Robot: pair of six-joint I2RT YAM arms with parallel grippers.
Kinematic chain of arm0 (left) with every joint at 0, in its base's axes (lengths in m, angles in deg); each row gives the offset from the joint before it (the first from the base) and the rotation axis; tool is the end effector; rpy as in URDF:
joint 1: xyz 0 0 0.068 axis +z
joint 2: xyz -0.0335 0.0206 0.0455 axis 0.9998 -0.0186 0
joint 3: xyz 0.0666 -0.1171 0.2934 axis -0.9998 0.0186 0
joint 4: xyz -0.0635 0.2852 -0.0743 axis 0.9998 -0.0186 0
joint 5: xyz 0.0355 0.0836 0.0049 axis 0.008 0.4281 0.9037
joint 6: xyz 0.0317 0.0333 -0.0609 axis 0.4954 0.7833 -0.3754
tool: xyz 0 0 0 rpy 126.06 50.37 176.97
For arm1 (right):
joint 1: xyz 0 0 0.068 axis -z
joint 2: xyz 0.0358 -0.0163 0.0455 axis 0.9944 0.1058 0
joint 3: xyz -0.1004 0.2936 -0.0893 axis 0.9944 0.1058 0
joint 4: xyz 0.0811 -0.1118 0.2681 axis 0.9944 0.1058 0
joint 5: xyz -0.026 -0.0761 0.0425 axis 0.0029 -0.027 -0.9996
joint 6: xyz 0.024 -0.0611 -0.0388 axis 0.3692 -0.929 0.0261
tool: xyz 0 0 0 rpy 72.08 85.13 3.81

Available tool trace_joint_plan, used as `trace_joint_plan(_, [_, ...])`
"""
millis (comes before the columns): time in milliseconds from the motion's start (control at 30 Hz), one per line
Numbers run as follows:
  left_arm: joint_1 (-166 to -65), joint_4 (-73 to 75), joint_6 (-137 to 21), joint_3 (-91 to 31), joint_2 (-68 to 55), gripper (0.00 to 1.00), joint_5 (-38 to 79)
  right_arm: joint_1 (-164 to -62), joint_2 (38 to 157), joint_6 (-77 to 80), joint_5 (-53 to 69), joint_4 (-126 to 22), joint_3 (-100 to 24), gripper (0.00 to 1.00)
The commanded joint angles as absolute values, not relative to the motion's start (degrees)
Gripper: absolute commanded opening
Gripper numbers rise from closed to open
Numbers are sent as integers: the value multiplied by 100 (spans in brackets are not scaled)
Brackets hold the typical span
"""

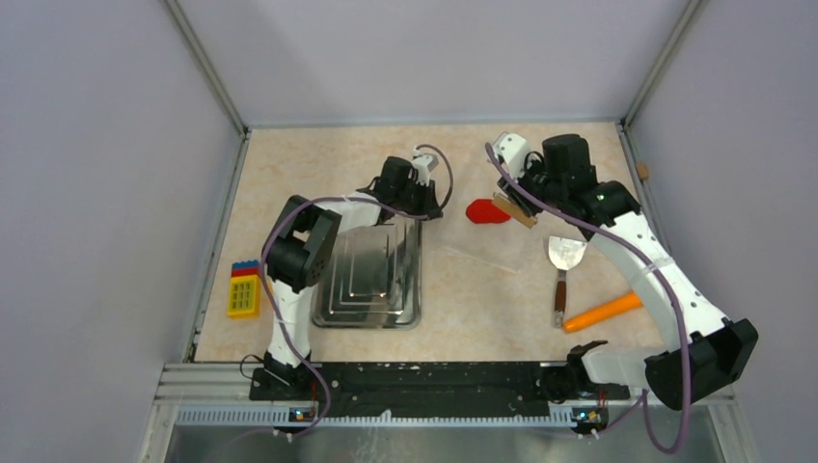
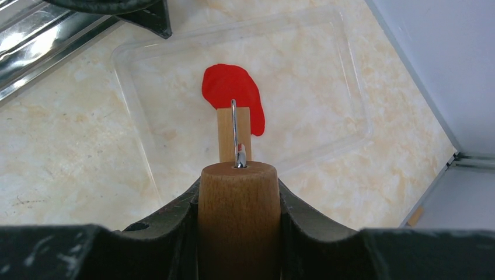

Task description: Roll out the dumpling wrappers from the dough

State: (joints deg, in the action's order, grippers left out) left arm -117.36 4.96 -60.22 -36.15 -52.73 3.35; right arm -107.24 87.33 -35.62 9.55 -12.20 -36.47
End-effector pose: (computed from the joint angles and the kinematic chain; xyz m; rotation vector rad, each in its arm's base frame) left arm 0.4618 -0.2815 0.1514 0.5477 2.2243 -0.8858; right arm 0.2825 0.1292 0.4045 -1.0548 1.9473 0.0469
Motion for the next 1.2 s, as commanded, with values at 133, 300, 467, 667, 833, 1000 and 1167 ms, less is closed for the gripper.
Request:
trace_joint_plan(133, [-11939,360,-6137,-2835,-4598,15,175,-10681,8397,-3449,945,-1659,-3476,0])
trace_joint_plan(300, [-11993,590,-6337,-2714,-4493,27,306,-10679,8309,-3421,926,-1675,-3344,0])
trace_joint_plan(467, [-12013,601,-6613,-3103,-4679,29,362,-10679,8276,-3406,929,-1640,-3309,0])
trace_joint_plan(667, [-12000,782,-7269,-3382,-4877,26,382,-10680,8210,-3375,952,-1604,-3252,0])
trace_joint_plan(833, [-12070,711,-7313,-3605,-5091,32,545,-10674,8162,-3367,997,-1595,-3193,0])
trace_joint_plan(1000, [-12181,444,-6983,-3869,-5383,35,830,-10669,8182,-3369,971,-1588,-3225,0])
trace_joint_plan(1167, [-12253,118,-6781,-3826,-5366,12,1186,-10671,8195,-3368,949,-1594,-3248,0])
